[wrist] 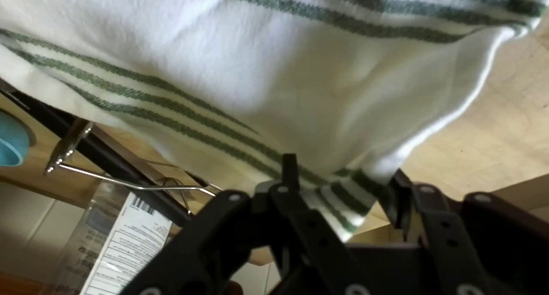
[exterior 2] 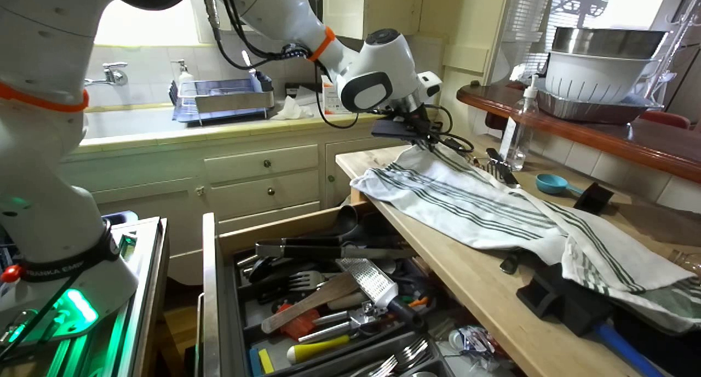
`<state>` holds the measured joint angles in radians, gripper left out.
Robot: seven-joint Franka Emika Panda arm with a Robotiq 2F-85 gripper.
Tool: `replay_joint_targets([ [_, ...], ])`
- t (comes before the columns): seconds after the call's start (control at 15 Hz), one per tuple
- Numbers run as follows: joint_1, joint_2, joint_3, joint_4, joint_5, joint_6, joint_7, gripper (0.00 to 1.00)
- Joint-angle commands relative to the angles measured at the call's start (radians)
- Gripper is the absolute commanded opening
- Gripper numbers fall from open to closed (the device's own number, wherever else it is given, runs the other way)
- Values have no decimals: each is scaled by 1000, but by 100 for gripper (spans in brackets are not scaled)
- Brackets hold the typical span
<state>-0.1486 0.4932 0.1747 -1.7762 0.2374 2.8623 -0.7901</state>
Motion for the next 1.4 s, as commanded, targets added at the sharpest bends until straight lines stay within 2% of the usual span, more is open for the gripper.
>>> replay_joint_targets([
  [0.0,-69,-67,66,-32,130,-42,47,83],
  [0.13,-130,-100,123,-44,238,-89,11,98],
  [0.2,-118,-124,81,-60,237,-111,78,100],
  [0.27,-105,-148,33,-78,189,-145,157,100],
  [0.6,-58,-167,-168,-107,-10,-162,424,100],
  [0.73,-11,-160,-251,-115,-140,-188,572,100],
  [0.8,40,-158,-309,-118,-187,-216,638,100],
  [0.93,66,-154,-324,-115,-271,-271,768,100],
  [1.07,86,-158,-313,-109,-269,-342,856,100],
  [1.13,46,-146,-292,-104,-247,-284,768,100],
  [1.33,73,-147,-292,-104,-249,-313,828,100],
])
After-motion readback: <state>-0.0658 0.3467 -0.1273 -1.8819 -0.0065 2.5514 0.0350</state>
